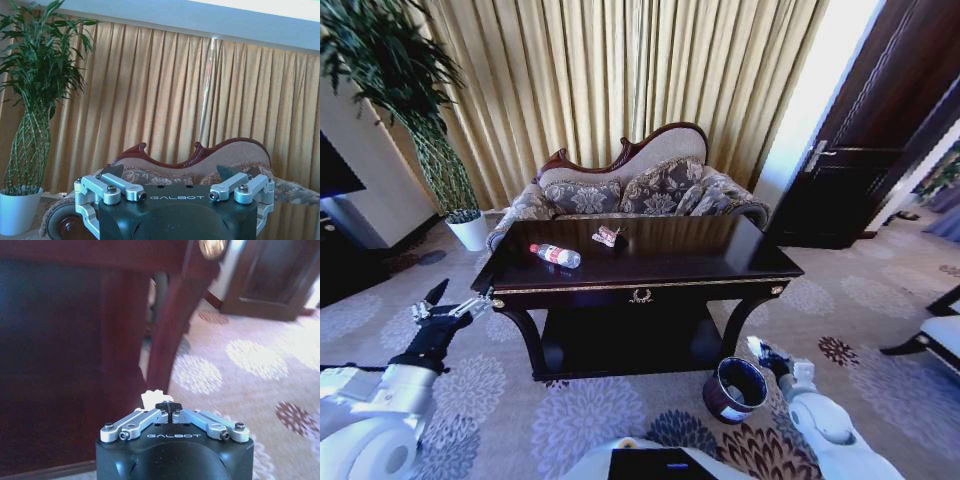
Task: Move to the front of the table and place the trash on the table into the trash bin.
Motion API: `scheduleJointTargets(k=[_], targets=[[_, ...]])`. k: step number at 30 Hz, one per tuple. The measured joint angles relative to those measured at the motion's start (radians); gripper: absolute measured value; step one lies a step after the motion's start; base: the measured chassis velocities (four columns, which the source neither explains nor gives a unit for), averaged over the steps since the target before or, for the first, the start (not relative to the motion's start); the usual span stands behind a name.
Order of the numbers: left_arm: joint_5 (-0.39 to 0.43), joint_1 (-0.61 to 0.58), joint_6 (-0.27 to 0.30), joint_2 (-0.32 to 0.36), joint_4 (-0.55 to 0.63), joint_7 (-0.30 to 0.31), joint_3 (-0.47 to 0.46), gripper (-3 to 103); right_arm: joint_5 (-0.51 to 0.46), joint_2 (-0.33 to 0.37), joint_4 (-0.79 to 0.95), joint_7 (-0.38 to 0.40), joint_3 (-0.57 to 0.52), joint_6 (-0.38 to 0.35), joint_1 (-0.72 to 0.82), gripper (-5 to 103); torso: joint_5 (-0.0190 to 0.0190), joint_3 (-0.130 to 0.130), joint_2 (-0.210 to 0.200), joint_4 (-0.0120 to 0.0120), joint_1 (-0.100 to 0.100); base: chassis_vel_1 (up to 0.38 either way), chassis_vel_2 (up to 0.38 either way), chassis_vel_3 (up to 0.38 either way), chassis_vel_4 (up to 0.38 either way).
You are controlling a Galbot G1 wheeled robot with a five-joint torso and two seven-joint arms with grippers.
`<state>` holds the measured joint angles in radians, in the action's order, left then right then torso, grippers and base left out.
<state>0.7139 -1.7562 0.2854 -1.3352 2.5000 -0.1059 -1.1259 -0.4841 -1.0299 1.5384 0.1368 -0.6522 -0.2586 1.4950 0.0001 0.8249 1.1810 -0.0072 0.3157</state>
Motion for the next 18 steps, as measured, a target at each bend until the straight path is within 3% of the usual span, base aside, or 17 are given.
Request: scheduleJointTargets(k=[5,8,18], targets=[[-0.007,0.002,0.000,-0.012,0.000,-0.001,0.008,100,0.035,0.002,-0.149,0.014,0.050,-0.004,-0.089,0,-0.0003,0.000,0.000,0.0000,0.000,0.000,0.000,0.000,0.000],[-0.009,0.005,0.000,-0.016,0.000,-0.001,0.012,100,0.108,-0.002,-0.249,0.014,0.090,0.002,-0.134,0,-0.0001,0.000,0.000,-0.0003,0.000,0.000,0.000,0.000,0.000],[-0.011,0.003,0.001,-0.021,0.000,-0.001,0.014,100,0.169,-0.033,-0.323,0.031,0.141,0.007,-0.186,3,-0.0003,0.000,0.000,-0.0002,0.000,0.000,0.000,0.000,0.000]])
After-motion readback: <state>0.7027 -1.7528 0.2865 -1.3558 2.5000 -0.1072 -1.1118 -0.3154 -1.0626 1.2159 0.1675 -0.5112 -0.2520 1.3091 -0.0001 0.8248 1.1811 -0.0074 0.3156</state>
